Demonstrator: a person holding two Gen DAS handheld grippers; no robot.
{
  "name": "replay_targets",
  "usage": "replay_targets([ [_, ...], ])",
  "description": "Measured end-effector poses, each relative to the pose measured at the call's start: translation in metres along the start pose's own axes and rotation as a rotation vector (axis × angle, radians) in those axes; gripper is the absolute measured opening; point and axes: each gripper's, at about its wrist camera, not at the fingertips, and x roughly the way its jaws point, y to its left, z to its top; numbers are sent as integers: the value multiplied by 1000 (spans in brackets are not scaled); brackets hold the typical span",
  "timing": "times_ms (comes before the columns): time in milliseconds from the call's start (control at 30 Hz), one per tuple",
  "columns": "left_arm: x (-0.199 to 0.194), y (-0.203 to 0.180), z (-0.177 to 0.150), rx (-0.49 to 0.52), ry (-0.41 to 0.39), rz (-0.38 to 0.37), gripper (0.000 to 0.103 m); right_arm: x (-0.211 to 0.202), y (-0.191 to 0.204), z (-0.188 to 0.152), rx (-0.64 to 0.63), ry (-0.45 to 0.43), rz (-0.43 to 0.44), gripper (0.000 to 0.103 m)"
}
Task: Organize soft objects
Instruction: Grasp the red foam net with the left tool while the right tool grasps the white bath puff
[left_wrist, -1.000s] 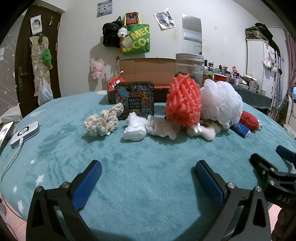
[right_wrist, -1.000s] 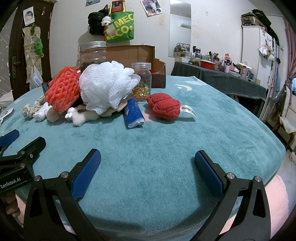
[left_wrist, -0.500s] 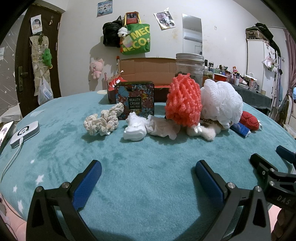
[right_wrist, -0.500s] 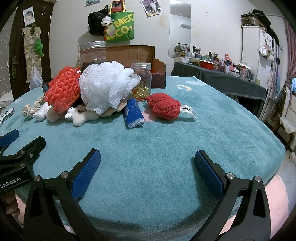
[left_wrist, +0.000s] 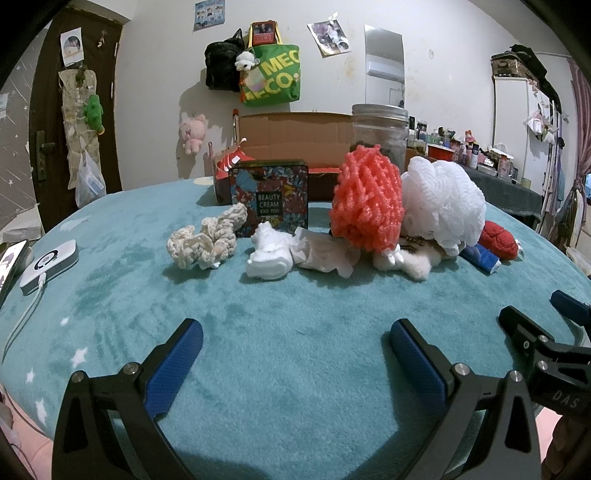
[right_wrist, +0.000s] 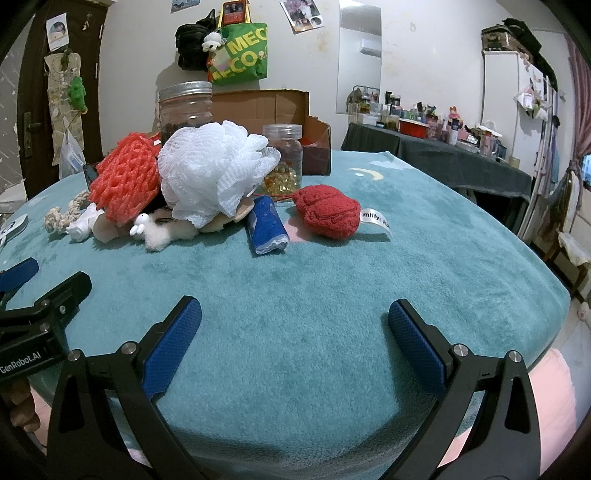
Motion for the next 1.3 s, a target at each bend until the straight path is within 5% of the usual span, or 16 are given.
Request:
replay_targets([
  [533,2,10,46,62,-46,-44,103,4,-8,47,-9,-16,94,103],
  [967,27,-17,84,190,15,-209,103,41,-18,118,-32,4,346,103],
  [1167,46,-23,88,209,80,-221,92,70,-14,128,-39,88,468,103],
  [1300,58,-20,90,179,154,-272,66,84,-9,126,-36,150,550,99],
])
